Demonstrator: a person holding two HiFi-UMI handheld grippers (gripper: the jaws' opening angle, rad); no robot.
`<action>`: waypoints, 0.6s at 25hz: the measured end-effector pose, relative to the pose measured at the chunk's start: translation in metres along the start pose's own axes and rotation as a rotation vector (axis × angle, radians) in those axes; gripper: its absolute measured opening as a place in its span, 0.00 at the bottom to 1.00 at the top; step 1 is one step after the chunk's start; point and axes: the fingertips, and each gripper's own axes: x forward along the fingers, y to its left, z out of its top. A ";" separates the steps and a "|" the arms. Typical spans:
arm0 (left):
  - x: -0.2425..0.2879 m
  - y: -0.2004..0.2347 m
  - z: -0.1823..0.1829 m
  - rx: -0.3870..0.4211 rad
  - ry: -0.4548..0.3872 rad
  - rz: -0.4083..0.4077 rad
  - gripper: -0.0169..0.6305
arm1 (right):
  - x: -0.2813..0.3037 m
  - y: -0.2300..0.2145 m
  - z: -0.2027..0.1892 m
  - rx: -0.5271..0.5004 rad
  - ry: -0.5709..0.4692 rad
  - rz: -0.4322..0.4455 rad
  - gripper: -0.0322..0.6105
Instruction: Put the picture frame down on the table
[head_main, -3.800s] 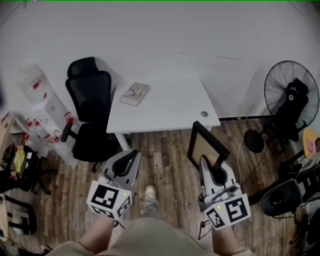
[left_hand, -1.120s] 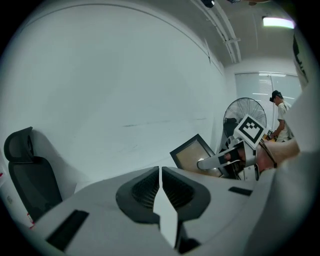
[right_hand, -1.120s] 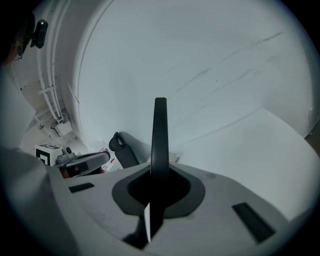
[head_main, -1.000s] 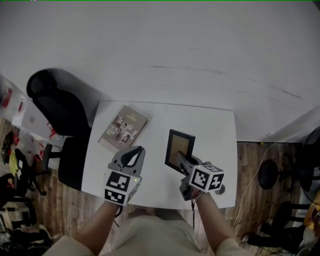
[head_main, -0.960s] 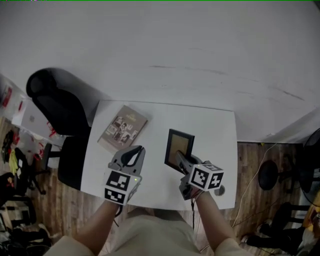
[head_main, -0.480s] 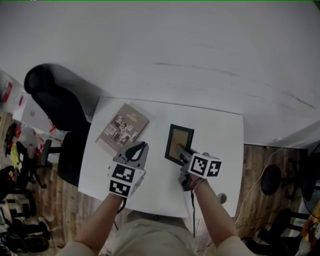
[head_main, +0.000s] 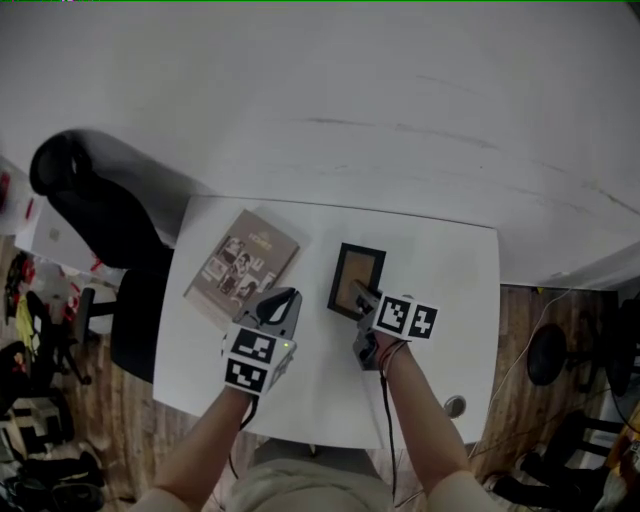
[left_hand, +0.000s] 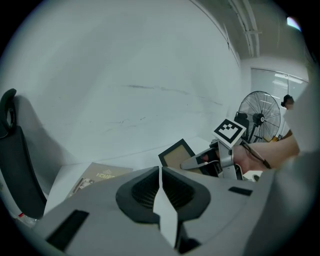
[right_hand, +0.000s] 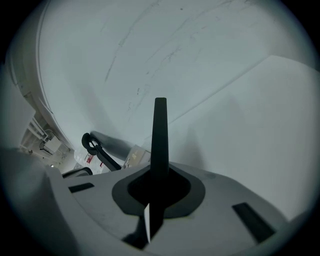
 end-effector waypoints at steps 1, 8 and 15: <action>0.005 0.003 -0.003 -0.001 0.004 -0.006 0.08 | 0.006 -0.003 -0.001 0.001 0.003 -0.008 0.10; 0.033 0.018 -0.009 -0.027 -0.001 -0.042 0.08 | 0.034 -0.016 0.005 -0.056 -0.001 -0.103 0.12; 0.052 0.034 -0.015 -0.066 0.008 -0.069 0.08 | 0.055 -0.017 0.012 -0.262 -0.015 -0.277 0.30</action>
